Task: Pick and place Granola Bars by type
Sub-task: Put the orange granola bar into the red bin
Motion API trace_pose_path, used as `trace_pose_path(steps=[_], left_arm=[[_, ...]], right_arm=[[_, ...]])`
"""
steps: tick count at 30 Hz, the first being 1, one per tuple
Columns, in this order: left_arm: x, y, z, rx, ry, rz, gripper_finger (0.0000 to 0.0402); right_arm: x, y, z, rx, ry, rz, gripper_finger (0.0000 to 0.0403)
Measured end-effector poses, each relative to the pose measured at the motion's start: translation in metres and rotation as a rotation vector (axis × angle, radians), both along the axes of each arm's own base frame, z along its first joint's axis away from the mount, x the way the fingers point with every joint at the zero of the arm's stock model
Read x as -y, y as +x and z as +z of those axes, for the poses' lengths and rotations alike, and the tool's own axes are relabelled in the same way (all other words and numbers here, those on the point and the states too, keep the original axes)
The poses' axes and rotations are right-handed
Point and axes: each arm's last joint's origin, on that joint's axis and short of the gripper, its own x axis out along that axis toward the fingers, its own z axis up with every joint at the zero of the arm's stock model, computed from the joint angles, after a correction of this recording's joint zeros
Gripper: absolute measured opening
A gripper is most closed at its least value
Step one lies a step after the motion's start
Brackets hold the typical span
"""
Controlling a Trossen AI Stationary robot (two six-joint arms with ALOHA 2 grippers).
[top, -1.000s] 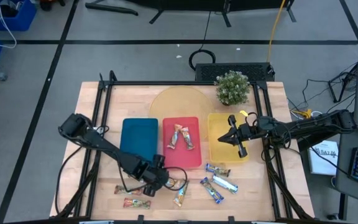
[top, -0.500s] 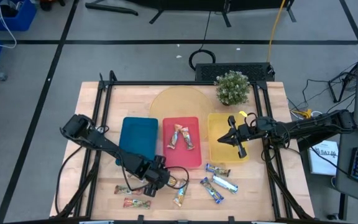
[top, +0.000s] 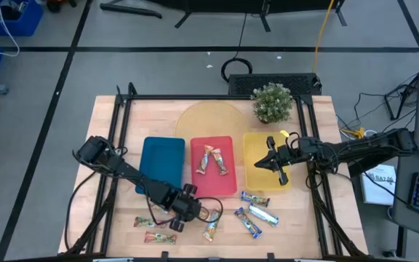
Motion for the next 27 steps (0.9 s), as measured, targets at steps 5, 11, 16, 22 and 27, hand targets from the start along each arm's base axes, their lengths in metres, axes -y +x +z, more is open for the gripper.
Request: trace_pose_path(steps=[5,11,16,22,27], left_arm=[[0.004,-0.002,0.026,0.104,-0.065,-0.051,0.0117],[0.000,-0.006,0.066,0.225,-0.119,-0.048,0.0125],[-0.016,-0.005,0.106,0.291,-0.111,0.029,0.0113],[-0.053,0.011,0.164,0.239,-0.071,0.147,0.0100],[-0.102,0.018,0.188,0.214,0.086,0.079,0.0102]], right_arm=[[0.000,0.000,0.001,0.010,-0.001,0.000,0.0000],[0.000,0.000,0.000,-0.004,0.008,-0.001,0.0000],[0.000,0.000,0.000,-0.003,0.006,-0.001,0.0000],[0.000,0.001,-0.002,-0.022,0.005,-0.001,0.0000],[0.000,0.001,-0.003,-0.024,0.004,-0.001,0.0000]])
